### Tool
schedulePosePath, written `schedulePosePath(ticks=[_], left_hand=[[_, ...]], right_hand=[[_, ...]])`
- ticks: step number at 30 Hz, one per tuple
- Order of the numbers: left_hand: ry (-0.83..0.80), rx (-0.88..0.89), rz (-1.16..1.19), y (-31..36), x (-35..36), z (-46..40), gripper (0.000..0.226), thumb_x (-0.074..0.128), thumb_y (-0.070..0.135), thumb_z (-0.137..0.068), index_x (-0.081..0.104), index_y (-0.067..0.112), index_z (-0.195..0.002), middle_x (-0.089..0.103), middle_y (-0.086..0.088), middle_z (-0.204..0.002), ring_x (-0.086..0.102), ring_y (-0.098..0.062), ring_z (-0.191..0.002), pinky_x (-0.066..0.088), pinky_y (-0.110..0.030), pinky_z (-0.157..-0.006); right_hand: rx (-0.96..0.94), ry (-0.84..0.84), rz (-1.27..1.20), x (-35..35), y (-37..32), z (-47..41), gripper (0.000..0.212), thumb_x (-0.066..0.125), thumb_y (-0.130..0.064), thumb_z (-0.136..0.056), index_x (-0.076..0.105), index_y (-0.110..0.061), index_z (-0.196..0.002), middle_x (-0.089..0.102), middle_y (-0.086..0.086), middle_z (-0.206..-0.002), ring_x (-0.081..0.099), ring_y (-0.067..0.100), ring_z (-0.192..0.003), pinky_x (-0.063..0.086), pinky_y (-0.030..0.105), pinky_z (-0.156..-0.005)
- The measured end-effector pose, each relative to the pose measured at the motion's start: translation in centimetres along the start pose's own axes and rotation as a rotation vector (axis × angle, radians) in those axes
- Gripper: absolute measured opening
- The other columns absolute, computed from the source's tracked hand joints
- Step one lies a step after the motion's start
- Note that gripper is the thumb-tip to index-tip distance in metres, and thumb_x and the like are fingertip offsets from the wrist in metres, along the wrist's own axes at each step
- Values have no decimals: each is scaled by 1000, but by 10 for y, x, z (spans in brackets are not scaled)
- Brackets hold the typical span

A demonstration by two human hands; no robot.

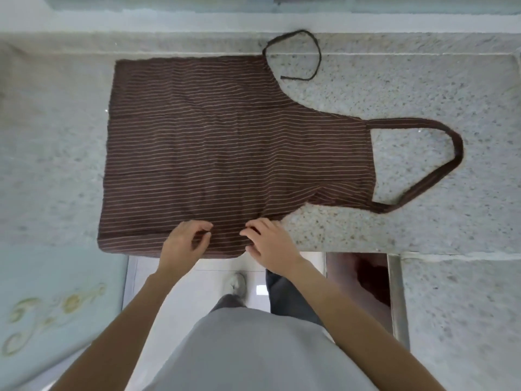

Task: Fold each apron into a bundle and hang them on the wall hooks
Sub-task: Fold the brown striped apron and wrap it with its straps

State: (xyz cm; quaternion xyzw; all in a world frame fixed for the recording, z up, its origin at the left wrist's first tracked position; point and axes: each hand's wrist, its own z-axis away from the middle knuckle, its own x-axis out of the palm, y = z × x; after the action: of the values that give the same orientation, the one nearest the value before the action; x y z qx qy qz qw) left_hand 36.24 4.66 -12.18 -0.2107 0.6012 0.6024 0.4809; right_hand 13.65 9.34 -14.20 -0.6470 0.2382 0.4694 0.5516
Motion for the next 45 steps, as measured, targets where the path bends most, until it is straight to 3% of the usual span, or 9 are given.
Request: schedulePosePath(ticks=[7, 13, 19, 22, 25, 29, 32, 39, 45], left_hand=[[-211, 143, -311, -71, -9, 32, 70, 64, 55, -78, 41, 28, -138, 40, 4, -142, 34, -20, -133, 31, -50, -108], [-315, 202, -389, -99, -26, 8, 93, 17, 85, -71, 10, 34, -148, 3, 13, -157, -5, -10, -144, 0, -56, -113], [-377, 189, -511, -109, -44, -21, 114, 50, 83, -63, -2, 30, -149, -9, 6, -158, -13, -19, -144, 0, -67, -108], [-356, 210, -543, -102, -45, -30, 121, 56, 84, -56, -8, 35, -147, -13, -4, -157, -13, -31, -143, -1, -66, -108], [-280, 364, -582, -98, -36, -20, 118, 68, 73, -54, 4, 35, -146, -1, -5, -156, 1, -31, -143, 5, -62, -110], [3, 401, -349, -115, -34, 10, 75, 80, 25, -65, 42, 26, -130, 48, -5, -126, 48, -23, -113, 46, -42, -93], [26, 263, -22, -117, -58, 18, 38, 71, 12, -78, 61, 20, -114, 64, 1, -108, 62, -16, -95, 56, -35, -78], [47, 128, 126, -88, -105, 7, 12, 68, 29, -77, 69, 31, -88, 69, 14, -80, 64, -8, -77, 53, -32, -73], [220, 379, 31, -78, -135, 10, 27, 49, 36, -79, 71, 28, -92, 70, 11, -84, 64, -11, -74, 50, -25, -64]], right_hand=[[304, -63, 321, 19, -40, -9, 50, 76, -34, -72, 58, -18, -116, 61, 6, -102, 56, 29, -99, 43, 52, -94], [340, -141, 286, 25, -51, -13, 57, 45, -46, -94, 34, -21, -143, 30, 1, -151, 17, 24, -143, 6, 58, -112], [390, -329, 352, 29, -63, -51, 99, 42, -73, -80, 0, -19, -151, -9, 4, -158, -13, 32, -143, -10, 61, -110], [400, -236, 306, 28, -65, -75, 71, 40, -63, -88, 23, -26, -147, 5, 9, -158, -2, 39, -143, -7, 62, -109], [388, -39, 283, 26, -57, -91, 29, 43, -41, -95, 56, -27, -116, 38, 11, -144, 25, 41, -134, 8, 64, -109], [461, 55, 222, 22, -52, -102, 25, 45, -35, -96, 63, -22, -106, 52, 5, -125, 39, 35, -120, 19, 59, -106], [438, 193, 201, 23, -63, -98, 18, 55, -29, -90, 63, -18, -102, 57, 5, -113, 44, 35, -115, 22, 60, -105], [142, 376, 148, 43, -171, -94, 51, 61, -57, -68, 54, -18, -99, 51, 1, -97, 40, 18, -89, 30, 33, -78], [248, 568, 194, 26, -201, -125, 21, 67, -18, -66, 51, -14, -80, 49, 0, -76, 43, 20, -70, 28, 30, -66]])
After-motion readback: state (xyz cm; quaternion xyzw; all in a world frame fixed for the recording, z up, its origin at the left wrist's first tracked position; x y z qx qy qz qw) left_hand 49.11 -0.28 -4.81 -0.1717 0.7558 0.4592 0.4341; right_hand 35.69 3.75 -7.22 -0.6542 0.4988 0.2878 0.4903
